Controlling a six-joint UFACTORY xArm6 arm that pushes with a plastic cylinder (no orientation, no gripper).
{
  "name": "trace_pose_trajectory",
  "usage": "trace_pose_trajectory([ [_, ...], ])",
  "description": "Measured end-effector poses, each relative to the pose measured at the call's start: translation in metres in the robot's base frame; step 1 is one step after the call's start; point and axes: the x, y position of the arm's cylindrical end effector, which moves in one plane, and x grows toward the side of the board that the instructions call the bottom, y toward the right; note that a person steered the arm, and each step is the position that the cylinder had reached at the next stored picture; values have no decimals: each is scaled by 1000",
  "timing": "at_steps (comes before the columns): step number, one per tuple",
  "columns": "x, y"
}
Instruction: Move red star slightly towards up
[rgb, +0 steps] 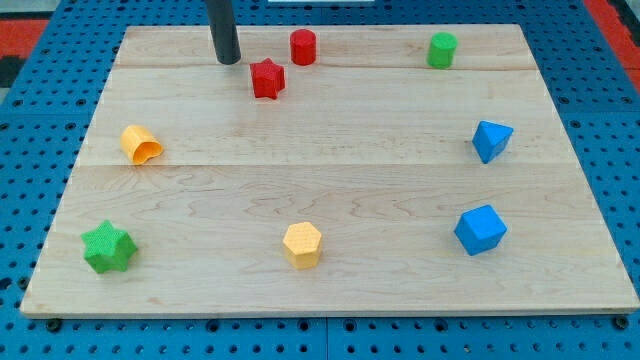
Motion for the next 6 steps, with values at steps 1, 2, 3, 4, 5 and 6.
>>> trace_pose_trajectory([
  [1, 28, 38],
  [2, 61, 61],
  [3, 76, 85],
  [4, 92, 19],
  [5, 156, 64],
  [6, 151, 97],
])
